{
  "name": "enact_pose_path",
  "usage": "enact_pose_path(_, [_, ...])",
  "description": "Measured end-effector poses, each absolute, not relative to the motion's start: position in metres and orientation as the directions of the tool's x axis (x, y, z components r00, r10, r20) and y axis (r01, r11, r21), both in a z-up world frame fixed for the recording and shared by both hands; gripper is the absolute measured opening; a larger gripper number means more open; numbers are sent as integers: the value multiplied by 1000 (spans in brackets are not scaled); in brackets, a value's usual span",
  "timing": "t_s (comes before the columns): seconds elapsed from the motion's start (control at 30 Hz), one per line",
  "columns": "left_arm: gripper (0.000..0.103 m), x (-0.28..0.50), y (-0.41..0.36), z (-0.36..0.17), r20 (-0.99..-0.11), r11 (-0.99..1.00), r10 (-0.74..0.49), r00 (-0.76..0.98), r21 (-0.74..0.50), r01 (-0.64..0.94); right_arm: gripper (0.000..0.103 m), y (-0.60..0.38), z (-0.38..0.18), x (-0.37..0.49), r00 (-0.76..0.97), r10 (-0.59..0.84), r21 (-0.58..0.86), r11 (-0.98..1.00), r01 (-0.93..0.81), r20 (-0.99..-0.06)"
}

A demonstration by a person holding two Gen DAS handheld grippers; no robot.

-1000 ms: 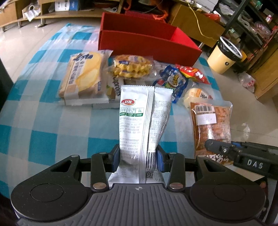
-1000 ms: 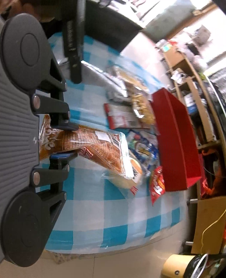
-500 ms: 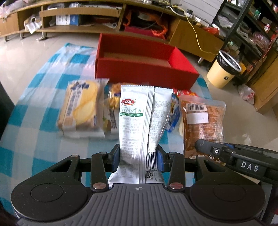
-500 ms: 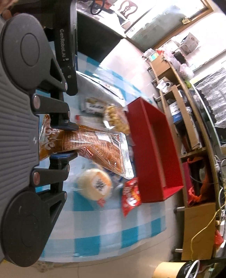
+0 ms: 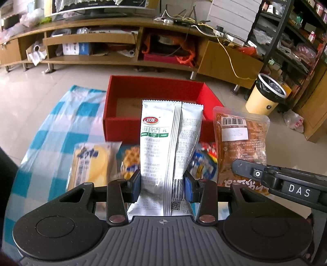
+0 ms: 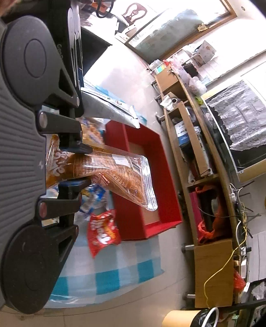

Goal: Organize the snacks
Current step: 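Lift both held snacks and carry them over the red box, then lower both snacks into the red box and open both tools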

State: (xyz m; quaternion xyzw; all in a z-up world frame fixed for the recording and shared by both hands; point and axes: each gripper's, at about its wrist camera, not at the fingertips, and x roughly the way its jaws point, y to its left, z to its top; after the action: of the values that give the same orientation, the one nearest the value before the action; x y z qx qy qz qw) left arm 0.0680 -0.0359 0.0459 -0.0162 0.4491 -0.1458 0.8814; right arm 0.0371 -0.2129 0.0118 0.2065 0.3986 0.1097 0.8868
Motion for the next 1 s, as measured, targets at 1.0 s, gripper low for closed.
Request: enact_pose_path(1.0, [50, 175, -70, 40, -773, 978, -168, 612, -53, 202, 24, -227, 14, 156, 692, 313, 410, 912, -26, -651])
